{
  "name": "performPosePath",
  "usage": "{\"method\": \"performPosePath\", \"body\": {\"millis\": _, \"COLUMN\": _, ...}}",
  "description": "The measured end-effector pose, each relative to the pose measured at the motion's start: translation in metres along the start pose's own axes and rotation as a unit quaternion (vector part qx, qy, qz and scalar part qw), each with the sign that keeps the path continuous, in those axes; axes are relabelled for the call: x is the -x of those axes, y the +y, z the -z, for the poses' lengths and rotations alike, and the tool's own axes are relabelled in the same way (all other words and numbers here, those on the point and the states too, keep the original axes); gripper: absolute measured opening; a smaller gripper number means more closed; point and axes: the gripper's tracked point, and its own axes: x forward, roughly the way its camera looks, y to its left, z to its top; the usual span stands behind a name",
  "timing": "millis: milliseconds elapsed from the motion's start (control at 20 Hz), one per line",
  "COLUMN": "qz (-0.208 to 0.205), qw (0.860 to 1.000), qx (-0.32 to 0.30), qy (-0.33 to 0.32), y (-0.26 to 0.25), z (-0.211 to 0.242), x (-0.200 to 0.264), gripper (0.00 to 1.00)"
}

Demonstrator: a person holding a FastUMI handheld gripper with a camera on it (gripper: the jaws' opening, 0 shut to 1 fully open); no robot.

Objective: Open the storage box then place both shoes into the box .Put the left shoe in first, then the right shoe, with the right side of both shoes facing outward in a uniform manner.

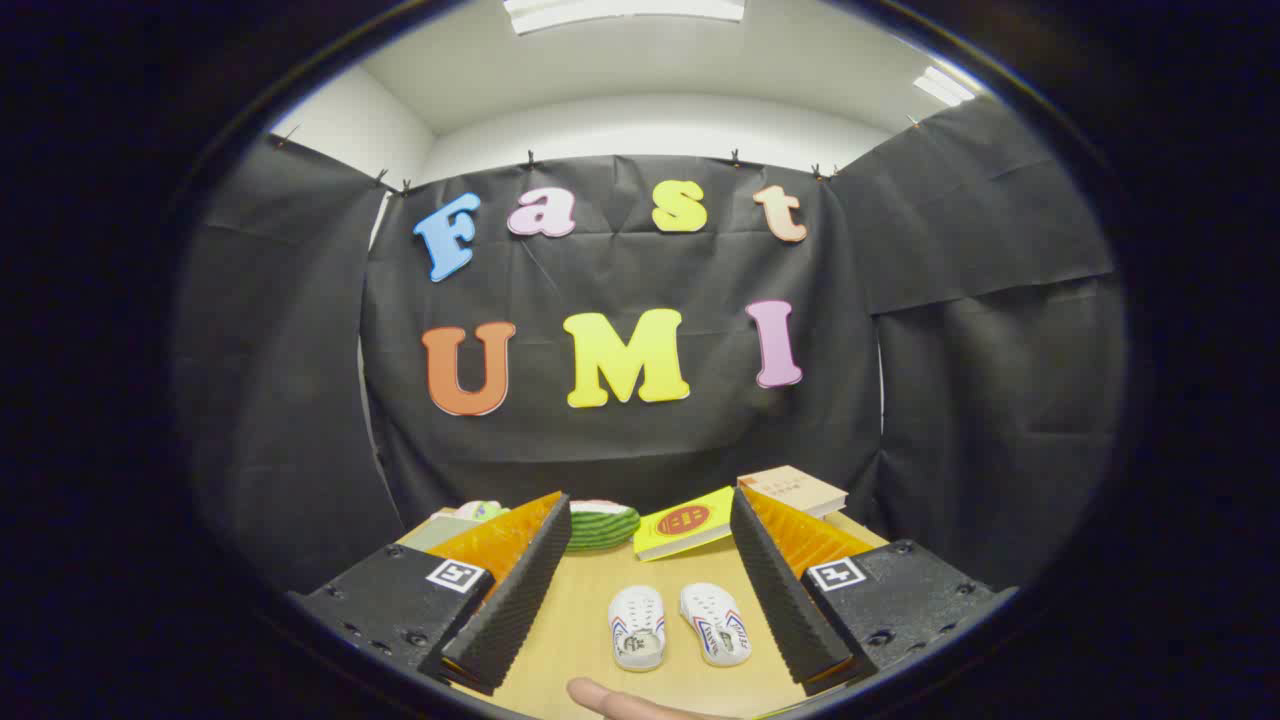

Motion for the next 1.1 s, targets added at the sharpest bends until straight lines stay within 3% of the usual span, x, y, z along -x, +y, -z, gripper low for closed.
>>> {"method": "performPosePath", "body": {"millis": 800, "qz": -0.006, "qw": 1.000, "qx": -0.005, "qy": 0.027, "y": -0.009, "z": 0.030, "x": -0.019, "gripper": 1.00}}
{"method": "performPosePath", "body": {"millis": 1100, "qz": -0.068, "qw": 0.989, "qx": -0.062, "qy": 0.113, "y": 0.007, "z": 0.077, "x": -0.074, "gripper": 1.00}}
